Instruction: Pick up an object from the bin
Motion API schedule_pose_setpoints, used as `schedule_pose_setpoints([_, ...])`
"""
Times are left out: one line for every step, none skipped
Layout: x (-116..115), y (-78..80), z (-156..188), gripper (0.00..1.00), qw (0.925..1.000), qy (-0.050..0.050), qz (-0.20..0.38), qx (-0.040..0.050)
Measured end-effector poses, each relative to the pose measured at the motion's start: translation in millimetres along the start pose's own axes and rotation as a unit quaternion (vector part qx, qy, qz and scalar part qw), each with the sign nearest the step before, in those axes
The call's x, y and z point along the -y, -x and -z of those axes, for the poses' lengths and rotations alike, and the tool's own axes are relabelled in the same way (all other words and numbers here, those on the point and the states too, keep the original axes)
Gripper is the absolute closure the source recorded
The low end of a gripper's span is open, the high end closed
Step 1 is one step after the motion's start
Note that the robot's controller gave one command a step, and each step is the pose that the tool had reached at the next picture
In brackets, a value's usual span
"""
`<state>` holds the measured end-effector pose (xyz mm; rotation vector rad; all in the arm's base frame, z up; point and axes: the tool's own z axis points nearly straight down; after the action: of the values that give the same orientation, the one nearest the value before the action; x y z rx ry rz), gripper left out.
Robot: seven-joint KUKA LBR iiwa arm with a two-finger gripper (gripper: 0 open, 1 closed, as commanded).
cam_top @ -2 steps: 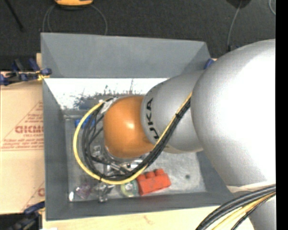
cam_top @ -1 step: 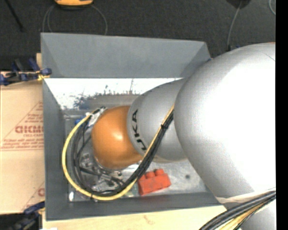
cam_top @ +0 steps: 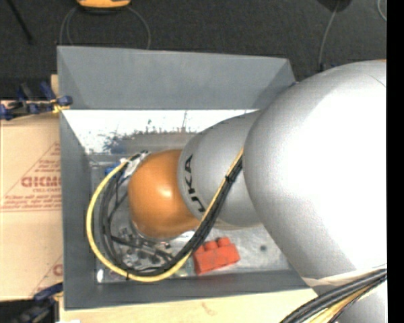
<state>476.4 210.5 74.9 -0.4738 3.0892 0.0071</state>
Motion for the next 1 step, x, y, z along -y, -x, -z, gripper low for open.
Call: schedule_pose_setpoints([27.8,10.0,-0.7,1.00,0.9933,0.002,-0.116,-0.0041])
